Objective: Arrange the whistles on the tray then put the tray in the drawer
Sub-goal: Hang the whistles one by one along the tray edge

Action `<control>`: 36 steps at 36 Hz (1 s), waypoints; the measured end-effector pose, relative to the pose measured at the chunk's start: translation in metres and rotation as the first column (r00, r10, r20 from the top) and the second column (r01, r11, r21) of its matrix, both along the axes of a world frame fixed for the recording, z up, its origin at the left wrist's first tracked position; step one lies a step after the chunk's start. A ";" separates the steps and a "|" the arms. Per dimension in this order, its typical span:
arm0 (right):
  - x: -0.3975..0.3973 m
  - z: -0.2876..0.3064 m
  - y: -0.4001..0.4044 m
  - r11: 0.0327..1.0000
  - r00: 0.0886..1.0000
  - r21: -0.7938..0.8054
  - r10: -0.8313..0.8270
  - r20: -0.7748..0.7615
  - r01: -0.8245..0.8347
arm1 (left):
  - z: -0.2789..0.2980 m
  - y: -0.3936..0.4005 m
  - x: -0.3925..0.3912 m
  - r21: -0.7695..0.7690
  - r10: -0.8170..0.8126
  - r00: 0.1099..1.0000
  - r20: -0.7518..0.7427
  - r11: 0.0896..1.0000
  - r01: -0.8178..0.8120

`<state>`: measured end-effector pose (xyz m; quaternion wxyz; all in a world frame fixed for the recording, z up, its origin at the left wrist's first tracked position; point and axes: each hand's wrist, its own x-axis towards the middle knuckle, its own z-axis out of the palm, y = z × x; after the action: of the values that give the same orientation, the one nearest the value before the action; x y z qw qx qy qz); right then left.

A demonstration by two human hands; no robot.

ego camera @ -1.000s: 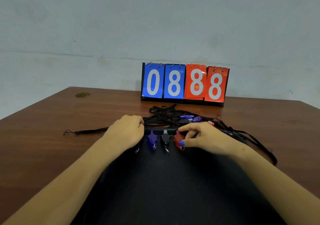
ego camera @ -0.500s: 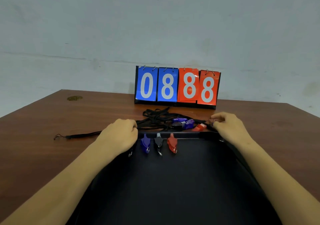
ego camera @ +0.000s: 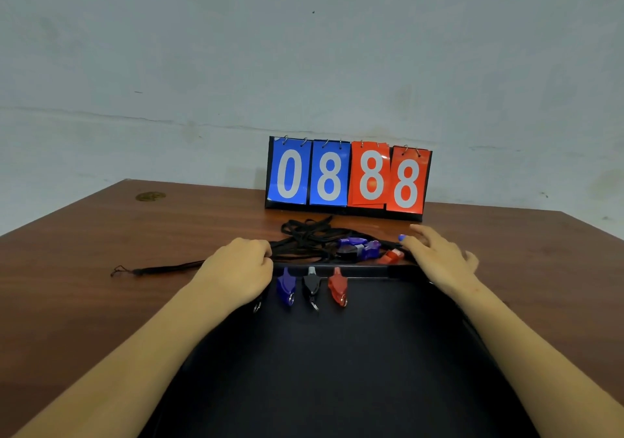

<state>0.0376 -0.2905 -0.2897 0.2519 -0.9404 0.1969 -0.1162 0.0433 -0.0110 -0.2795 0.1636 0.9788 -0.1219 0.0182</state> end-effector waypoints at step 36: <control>0.005 -0.005 0.019 0.964 0.952 0.158 0.169 0.257 -0.214 | -0.004 0.002 0.004 0.036 -0.032 0.997 0.076 0.999 0.030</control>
<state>0.0421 -0.2719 -0.2947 0.3697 -0.9067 0.0823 -0.1859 0.0471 -0.0089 -0.2833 0.1419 0.9781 -0.1435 0.0511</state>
